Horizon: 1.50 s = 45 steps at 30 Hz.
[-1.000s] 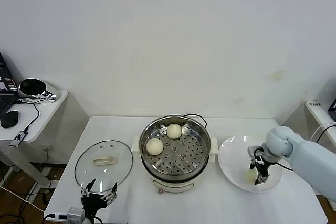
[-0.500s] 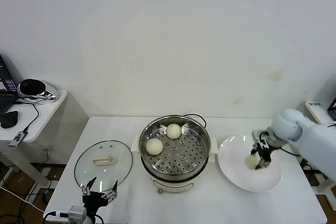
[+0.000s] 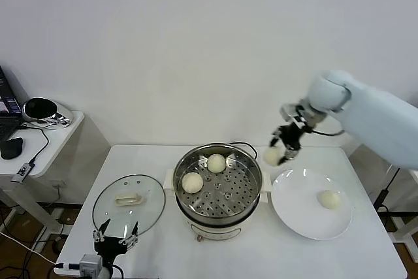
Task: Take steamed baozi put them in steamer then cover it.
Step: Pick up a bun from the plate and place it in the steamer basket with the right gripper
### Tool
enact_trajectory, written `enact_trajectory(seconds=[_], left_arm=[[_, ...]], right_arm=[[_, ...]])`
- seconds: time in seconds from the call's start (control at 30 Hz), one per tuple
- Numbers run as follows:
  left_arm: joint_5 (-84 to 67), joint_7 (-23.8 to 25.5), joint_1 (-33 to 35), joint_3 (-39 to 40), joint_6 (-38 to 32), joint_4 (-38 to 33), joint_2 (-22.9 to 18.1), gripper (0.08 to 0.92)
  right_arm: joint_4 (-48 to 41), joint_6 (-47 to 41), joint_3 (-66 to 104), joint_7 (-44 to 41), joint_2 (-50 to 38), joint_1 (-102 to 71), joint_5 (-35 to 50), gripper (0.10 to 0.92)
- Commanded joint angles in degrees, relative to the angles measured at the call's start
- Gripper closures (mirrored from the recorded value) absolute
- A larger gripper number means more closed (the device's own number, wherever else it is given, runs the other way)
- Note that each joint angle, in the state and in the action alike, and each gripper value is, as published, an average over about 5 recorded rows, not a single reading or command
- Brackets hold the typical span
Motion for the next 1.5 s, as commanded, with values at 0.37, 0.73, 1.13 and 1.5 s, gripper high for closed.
enact_trajectory(seconds=[0.37, 0.73, 1.13, 1.5], left_arm=[[-1.2, -0.3, 0.4, -0.8, 0.1, -4.0, -1.7, 0.177], [-1.4, 0.1, -0.1, -0.6, 0.2, -4.2, -1.9, 0.177], [-1.3, 0.3, -0.4, -0.2, 0.2, -3.8, -2.4, 0.177], [-1.4, 0.3, -0.5, -0.2, 0.2, -3.8, -2.5, 0.177]], right_arm=[[-3.3, 42.8, -10.7, 5.8, 19.4, 3.3, -12.4, 0.432], [-0.7, 51.2, -11.3, 7.3, 20.3, -0.2, -22.2, 0.431], [1.2, 50.1, -13.2, 5.9, 20.5, -0.8, -16.3, 0.431], [5.1, 39.3, -16.3, 2.8, 20.2, 1.5, -7.0, 0.424]])
